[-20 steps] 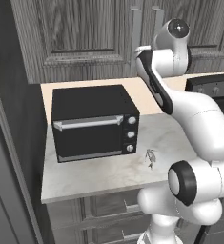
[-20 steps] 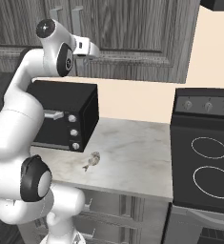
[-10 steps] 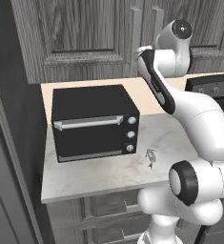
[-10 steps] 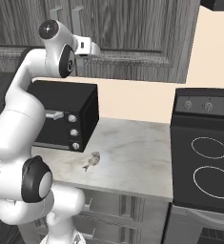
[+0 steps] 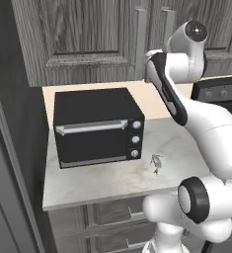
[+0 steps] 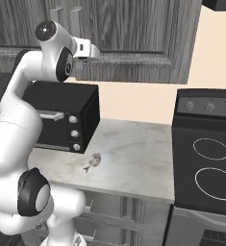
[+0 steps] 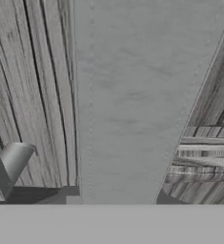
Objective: Retrieve the tupperware from the cabinet, then place the raw meat into the tupperware to avoid contamination.
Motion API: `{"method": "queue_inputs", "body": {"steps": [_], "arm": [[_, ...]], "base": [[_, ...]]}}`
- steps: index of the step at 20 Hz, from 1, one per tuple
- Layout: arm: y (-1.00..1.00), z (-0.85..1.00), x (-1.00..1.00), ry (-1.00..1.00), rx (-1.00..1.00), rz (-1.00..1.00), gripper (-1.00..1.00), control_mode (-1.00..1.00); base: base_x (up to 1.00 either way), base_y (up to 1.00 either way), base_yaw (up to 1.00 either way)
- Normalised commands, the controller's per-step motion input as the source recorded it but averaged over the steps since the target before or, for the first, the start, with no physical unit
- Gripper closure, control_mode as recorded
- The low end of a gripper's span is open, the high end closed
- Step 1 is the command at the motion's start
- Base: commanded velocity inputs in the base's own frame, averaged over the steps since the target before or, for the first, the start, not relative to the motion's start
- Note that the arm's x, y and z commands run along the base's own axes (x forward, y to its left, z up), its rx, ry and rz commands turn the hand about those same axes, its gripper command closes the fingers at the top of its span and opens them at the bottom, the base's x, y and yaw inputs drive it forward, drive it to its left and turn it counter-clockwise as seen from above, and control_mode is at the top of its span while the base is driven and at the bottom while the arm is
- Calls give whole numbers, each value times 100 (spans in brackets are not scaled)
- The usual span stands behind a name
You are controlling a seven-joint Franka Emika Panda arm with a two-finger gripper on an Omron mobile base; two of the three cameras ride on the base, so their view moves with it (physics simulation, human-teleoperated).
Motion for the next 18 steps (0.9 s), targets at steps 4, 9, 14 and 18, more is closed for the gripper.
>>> {"method": "queue_inputs", "body": {"steps": [4, 9, 14, 18], "arm": [[-44, 0, -73, -5, 0, 3, 100, -100], [-74, 0, -81, -5, 1, 13, 100, -100], [-91, 0, -76, 0, 0, 12, 100, -100], [-88, 1, -65, 0, 1, 12, 100, -100]], "base": [[0, 0, 0], [0, 0, 0], [0, 0, 0], [0, 0, 0]]}}
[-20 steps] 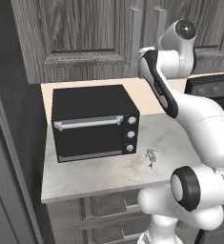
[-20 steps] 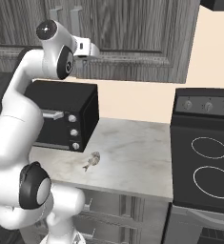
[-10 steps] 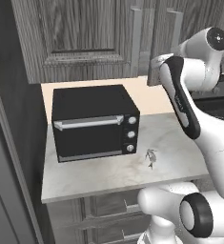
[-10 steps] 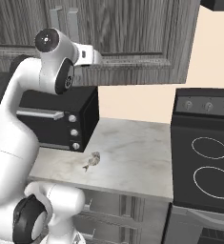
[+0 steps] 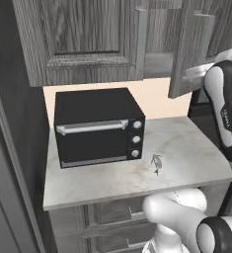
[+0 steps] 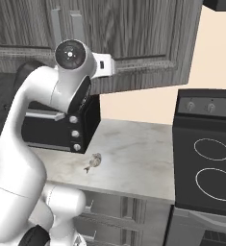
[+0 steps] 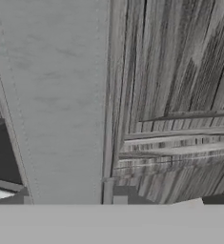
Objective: Retrieve the tupperware from the cabinet, then place the raw meat into the tupperware to avoid contamination.
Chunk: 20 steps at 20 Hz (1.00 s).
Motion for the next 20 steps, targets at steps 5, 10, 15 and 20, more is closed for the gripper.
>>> {"method": "queue_inputs", "body": {"steps": [5, 10, 15, 20], "arm": [[-74, 5, -53, 6, 10, 7, 100, -100], [-67, 0, -46, 3, 8, 2, -100, -100], [-12, 0, -10, 2, 1, 0, -100, -100], [0, 0, -5, 0, 0, 0, -100, -100]], "base": [[0, 0, 0], [0, 0, 0], [0, 0, 0], [0, 0, 0]]}}
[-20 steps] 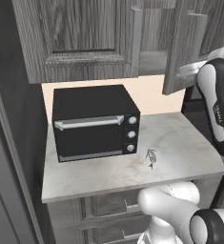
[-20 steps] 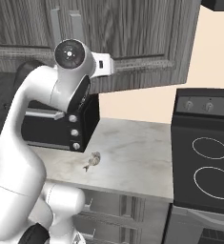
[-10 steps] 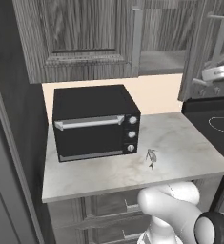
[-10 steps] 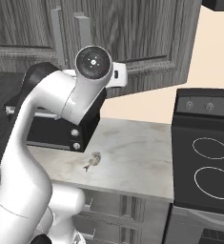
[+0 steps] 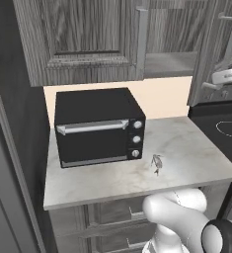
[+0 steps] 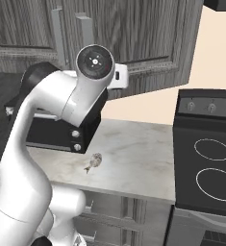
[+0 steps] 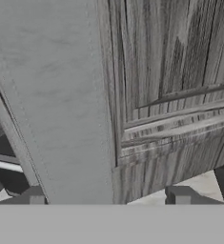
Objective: Retrieve the tupperware from the cabinet, then place the raw meat into the tupperware to avoid contamination.
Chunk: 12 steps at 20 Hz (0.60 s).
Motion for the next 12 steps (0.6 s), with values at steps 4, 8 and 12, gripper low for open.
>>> {"method": "queue_inputs", "body": {"steps": [4, 8, 12], "arm": [[2, 5, -55, 0, -1, -10, -100, -100], [14, 16, -79, 0, -4, -13, -100, -100], [48, 17, -60, 2, -16, -8, -100, -100]], "base": [[0, 0, 0], [0, 0, 0], [0, 0, 0]]}}
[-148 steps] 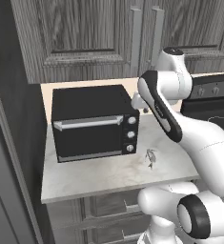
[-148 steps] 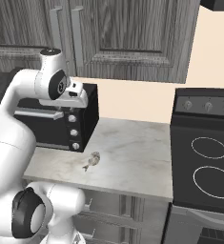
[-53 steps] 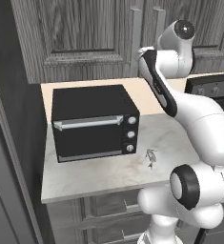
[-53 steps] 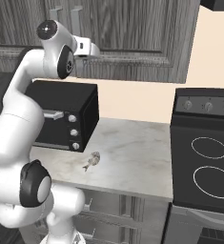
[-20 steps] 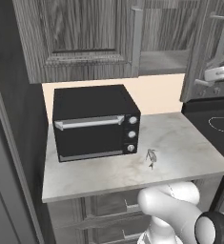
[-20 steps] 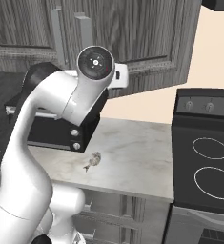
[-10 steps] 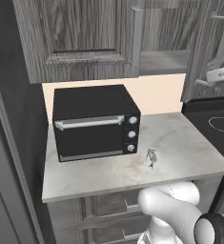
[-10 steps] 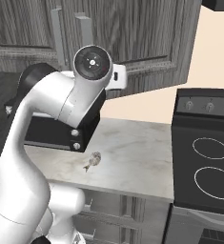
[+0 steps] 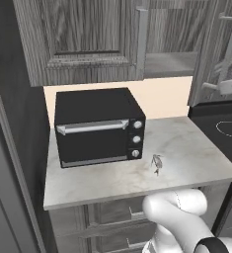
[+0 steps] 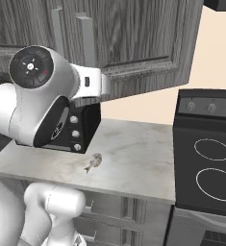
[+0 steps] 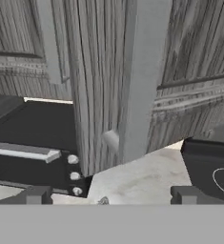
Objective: Retrieve the tupperware from the cabinet, then place the raw meat into the tupperware to avoid contamination.
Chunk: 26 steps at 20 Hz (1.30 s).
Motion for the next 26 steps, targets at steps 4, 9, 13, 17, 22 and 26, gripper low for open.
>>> {"method": "queue_inputs", "body": {"steps": [4, 9, 13, 17, 22, 26], "arm": [[67, 6, -22, 11, -29, -4, -100, -100], [56, 0, -7, 15, -42, -2, -100, -100], [43, -2, 5, 17, -50, 0, -100, -100], [32, -5, 24, 18, -50, -1, -100, -100], [29, -12, 31, 18, -50, -4, -100, -100], [18, -2, 49, 21, -29, -1, -100, -100]], "base": [[0, 0, 0], [0, 0, 0], [0, 0, 0], [0, 0, 0], [0, 0, 0], [0, 0, 0]]}}
